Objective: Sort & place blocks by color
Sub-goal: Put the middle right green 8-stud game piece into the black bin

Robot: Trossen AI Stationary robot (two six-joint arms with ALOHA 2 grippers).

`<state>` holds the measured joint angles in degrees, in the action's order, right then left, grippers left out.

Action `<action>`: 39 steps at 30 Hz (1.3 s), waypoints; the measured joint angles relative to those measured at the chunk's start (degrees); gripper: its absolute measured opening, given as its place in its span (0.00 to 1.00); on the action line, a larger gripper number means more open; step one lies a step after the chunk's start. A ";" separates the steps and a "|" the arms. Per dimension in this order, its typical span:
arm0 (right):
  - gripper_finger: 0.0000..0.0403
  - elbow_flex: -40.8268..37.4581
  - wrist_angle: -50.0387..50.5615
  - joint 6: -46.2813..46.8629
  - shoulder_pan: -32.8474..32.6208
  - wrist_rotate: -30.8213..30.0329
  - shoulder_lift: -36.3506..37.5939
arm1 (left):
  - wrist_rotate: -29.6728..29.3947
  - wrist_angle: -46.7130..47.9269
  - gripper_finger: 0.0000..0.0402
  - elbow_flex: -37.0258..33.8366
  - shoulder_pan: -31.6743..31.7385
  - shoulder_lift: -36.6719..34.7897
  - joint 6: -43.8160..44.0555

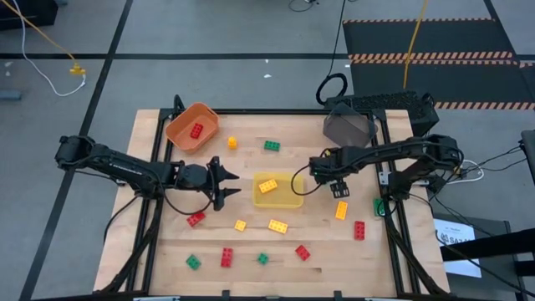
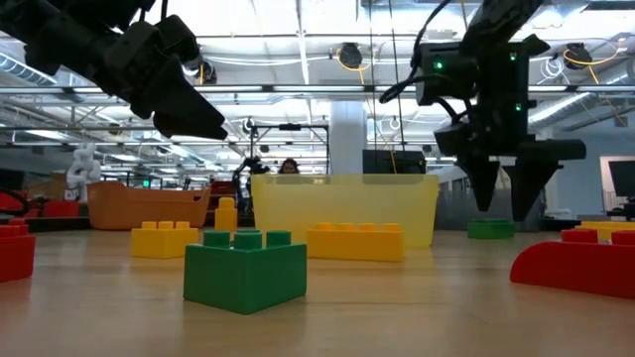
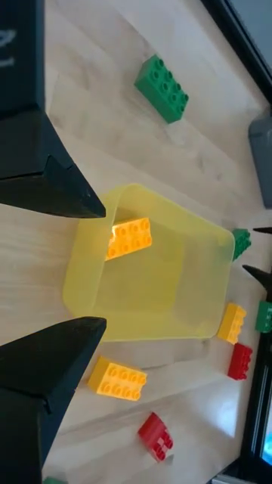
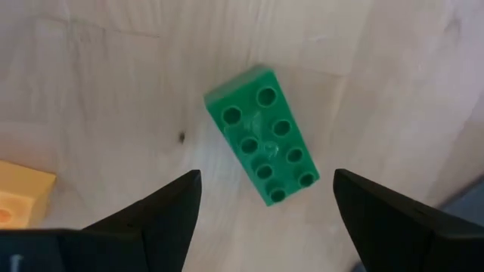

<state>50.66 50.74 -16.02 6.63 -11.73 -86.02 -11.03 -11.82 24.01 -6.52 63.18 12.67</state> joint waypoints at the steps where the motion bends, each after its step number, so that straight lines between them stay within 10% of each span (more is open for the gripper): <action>1: 0.73 -0.51 -0.87 -0.23 0.04 -0.02 0.04 | 0.00 -0.02 0.56 0.00 0.00 0.00 0.08; 14: 0.67 -7.52 -10.93 -0.70 1.57 1.29 0.30 | 0.00 0.00 0.56 0.04 0.01 0.04 0.13; 23: 0.29 -7.72 -13.85 -3.23 1.53 4.07 0.26 | -0.09 0.15 0.56 0.04 0.11 0.04 0.58; 39: 0.29 -0.18 -9.24 -0.28 9.08 -7.45 7.91 | -0.09 0.53 0.56 0.04 0.11 0.04 0.57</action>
<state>50.48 41.49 -16.30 15.72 -19.17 -78.10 -11.11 -11.29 24.05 -6.42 63.22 13.23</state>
